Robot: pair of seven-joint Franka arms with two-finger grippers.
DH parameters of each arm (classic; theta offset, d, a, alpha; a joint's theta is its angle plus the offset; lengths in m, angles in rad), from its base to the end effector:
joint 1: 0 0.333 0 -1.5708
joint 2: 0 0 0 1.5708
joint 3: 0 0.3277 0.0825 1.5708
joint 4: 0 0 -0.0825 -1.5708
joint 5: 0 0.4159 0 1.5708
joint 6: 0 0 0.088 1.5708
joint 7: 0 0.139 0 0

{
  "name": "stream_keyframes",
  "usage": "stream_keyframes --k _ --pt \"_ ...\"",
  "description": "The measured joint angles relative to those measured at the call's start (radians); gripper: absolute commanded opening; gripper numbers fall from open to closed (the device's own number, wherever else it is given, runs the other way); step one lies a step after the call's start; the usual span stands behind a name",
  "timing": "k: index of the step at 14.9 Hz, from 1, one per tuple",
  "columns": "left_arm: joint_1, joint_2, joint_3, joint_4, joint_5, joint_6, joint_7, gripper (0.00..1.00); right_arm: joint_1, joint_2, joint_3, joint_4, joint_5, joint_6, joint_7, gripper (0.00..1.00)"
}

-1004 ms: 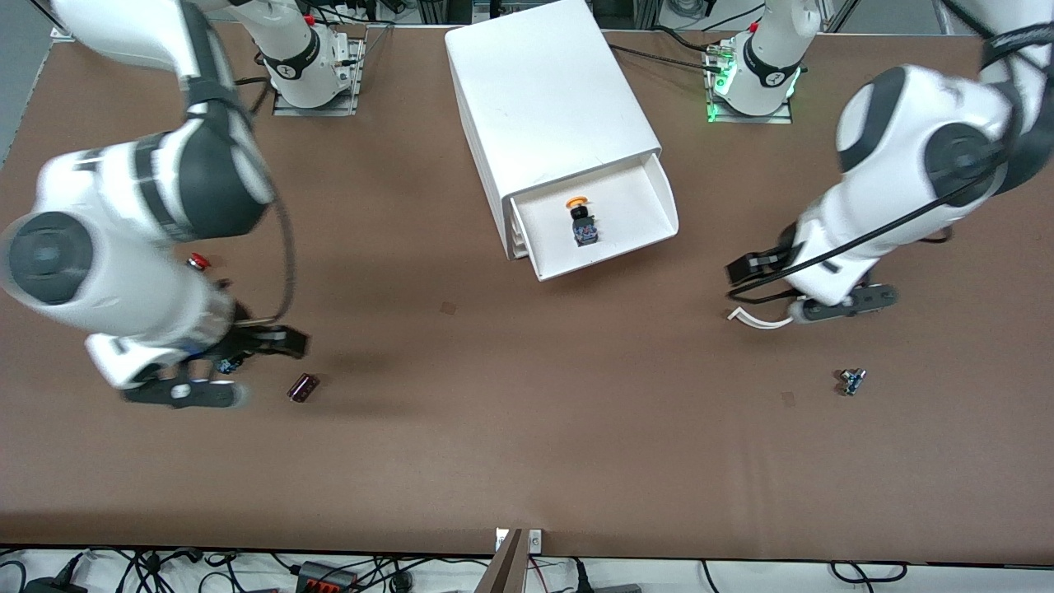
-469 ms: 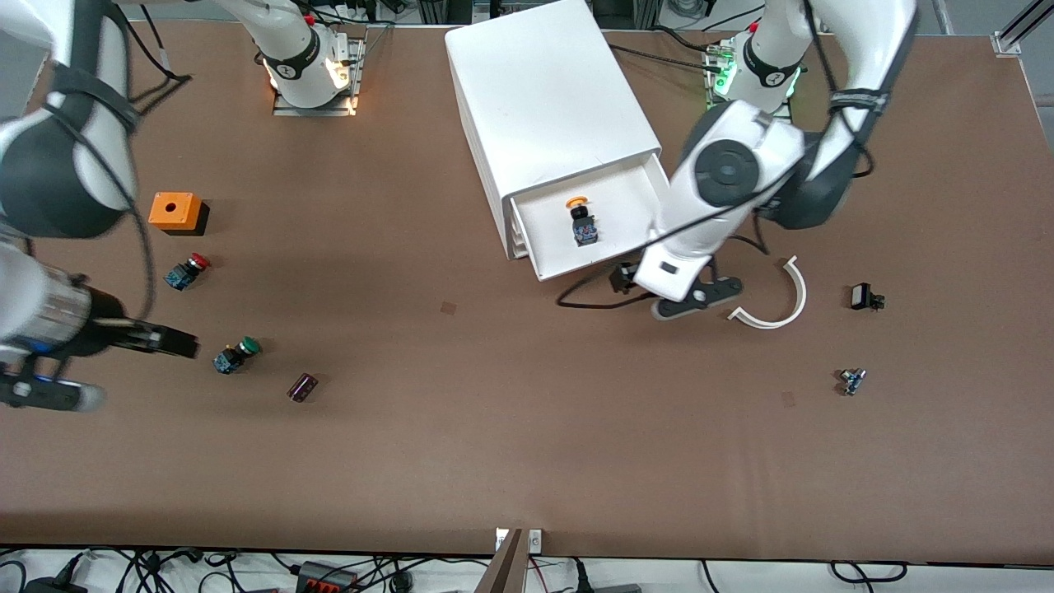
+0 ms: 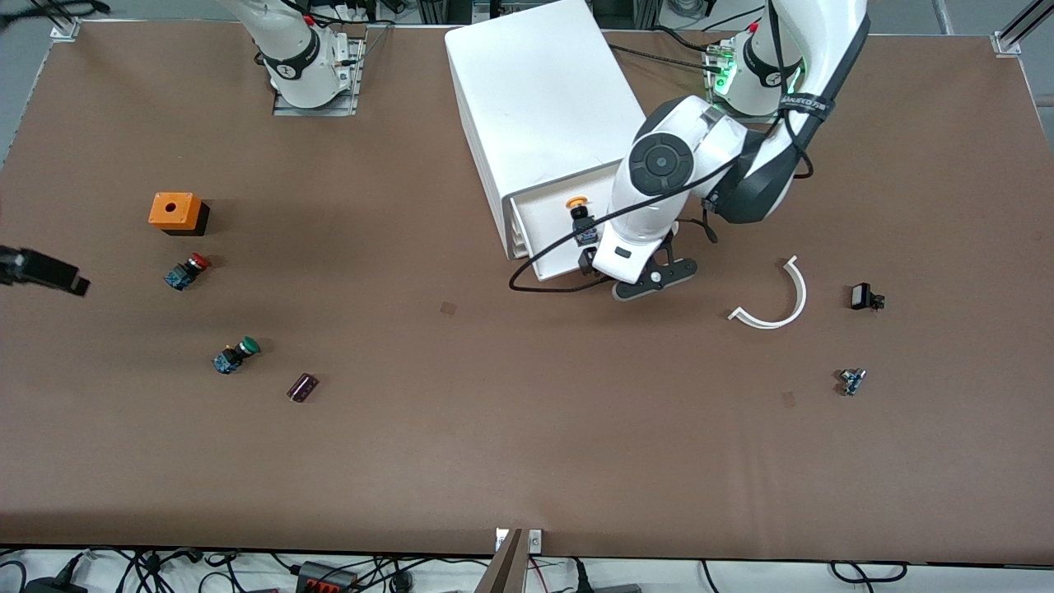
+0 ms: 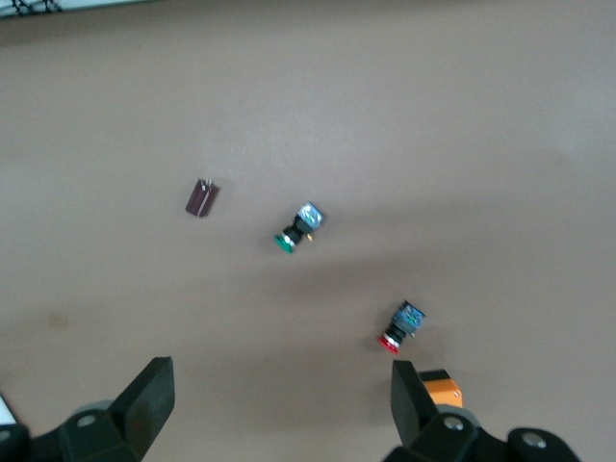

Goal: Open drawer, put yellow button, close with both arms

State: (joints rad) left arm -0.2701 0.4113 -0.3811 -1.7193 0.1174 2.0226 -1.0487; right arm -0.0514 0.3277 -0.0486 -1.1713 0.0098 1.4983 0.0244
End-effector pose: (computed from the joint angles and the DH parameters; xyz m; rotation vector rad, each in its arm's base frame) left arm 0.5543 -0.3875 0.3189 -3.0606 -0.5651 0.1331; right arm 0.6776 -0.0608 0.5900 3.1300 -0.1898 -0.0009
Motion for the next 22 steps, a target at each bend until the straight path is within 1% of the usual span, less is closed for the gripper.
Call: stream_keyframes --k 2,5,8,10,13,15,18,22 --pt "0.001 0.000 -0.029 -0.015 0.000 -0.001 -0.009 1.00 0.000 -0.047 0.005 -0.051 -0.004 -0.001 -0.014 1.00" --pt "0.000 0.000 -0.062 -0.035 -0.012 -0.008 -0.025 1.00 0.003 -0.082 0.015 -0.129 -0.008 0.024 -0.014 1.00" --pt "0.003 -0.001 -0.091 -0.037 -0.030 -0.049 -0.026 1.00 0.003 -0.149 0.017 -0.289 -0.022 0.144 -0.022 1.00" --pt "0.004 -0.001 -0.112 -0.037 -0.035 -0.078 -0.029 1.00 0.003 -0.203 0.021 -0.369 -0.036 0.180 -0.023 1.00" --pt "0.004 -0.001 -0.128 -0.037 -0.077 -0.103 -0.044 1.00 0.004 -0.244 0.024 -0.403 -0.038 0.184 -0.026 1.00" --pt "0.005 -0.002 -0.130 -0.037 -0.109 -0.105 -0.045 1.00 0.004 -0.248 0.024 -0.406 -0.038 0.185 -0.028 1.00" --pt "0.006 -0.004 -0.144 -0.037 -0.120 -0.114 -0.045 1.00 0.004 -0.245 0.024 -0.411 -0.038 0.184 -0.031 1.00" --pt "0.006 -0.007 -0.155 -0.037 -0.121 -0.118 -0.047 1.00 0.003 -0.249 0.020 -0.414 -0.038 0.148 -0.074 1.00"
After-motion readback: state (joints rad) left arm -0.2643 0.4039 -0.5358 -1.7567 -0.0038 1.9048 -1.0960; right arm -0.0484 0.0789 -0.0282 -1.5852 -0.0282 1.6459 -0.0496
